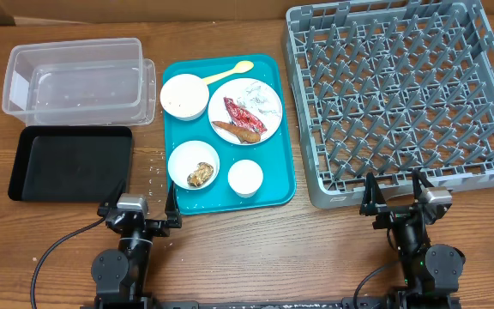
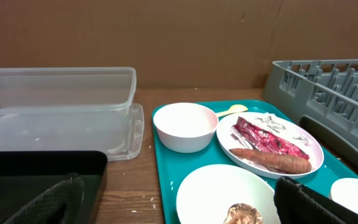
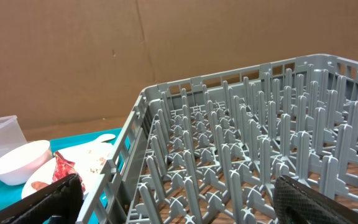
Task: Sort waste into correct bins and load items into the dishwasher
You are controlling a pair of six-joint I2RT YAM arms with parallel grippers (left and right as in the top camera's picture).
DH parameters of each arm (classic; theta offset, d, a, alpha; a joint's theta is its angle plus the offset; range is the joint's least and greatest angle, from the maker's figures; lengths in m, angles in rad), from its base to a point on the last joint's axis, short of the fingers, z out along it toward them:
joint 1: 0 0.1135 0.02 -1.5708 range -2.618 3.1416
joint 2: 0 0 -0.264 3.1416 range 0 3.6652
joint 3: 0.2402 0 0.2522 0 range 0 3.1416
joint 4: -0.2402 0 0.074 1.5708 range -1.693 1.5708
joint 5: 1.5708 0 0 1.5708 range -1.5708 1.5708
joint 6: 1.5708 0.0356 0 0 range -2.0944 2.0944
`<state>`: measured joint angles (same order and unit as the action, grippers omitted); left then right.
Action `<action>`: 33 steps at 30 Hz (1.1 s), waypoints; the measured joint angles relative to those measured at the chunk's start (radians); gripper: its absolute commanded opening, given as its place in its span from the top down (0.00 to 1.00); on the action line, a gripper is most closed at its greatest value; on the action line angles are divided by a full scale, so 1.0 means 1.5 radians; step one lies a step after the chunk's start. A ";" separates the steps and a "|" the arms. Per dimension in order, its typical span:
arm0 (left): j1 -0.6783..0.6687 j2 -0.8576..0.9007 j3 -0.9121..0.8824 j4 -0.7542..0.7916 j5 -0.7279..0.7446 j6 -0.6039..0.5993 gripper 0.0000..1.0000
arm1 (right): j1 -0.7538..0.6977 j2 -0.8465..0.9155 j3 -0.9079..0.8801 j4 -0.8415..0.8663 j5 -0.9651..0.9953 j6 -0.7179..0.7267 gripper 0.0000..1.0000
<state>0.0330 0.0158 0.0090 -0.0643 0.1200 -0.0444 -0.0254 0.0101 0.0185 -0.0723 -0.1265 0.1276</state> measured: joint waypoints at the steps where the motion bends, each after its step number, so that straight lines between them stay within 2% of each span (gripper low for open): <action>1: 0.000 0.000 0.000 0.000 0.000 0.000 0.00 | 0.000 0.000 0.000 0.000 0.000 0.000 0.00; 11: 0.000 0.000 0.000 0.025 0.000 -0.003 0.00 | 0.000 0.000 0.000 0.022 0.001 0.000 0.00; 17: 0.000 0.000 0.001 0.049 0.000 -0.056 0.00 | 0.000 0.000 0.000 0.078 -0.005 0.021 0.00; 22: 0.000 0.010 0.064 0.029 0.001 -0.070 0.00 | 0.000 0.000 0.032 0.075 -0.043 0.030 0.00; 27: 0.000 0.136 0.205 0.006 0.011 -0.045 0.00 | 0.000 0.009 0.131 0.022 -0.068 0.033 0.00; 31: 0.000 0.328 0.352 -0.037 0.054 -0.014 0.00 | 0.000 0.065 0.222 -0.043 -0.083 0.034 0.00; 33: 0.000 0.426 0.439 -0.104 0.067 -0.005 0.00 | 0.000 0.107 0.271 -0.083 -0.090 0.034 0.00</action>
<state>0.0330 0.6552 0.6670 -0.2203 0.2199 -0.0513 -0.0254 0.1711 0.4255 -0.1963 -0.2607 0.1780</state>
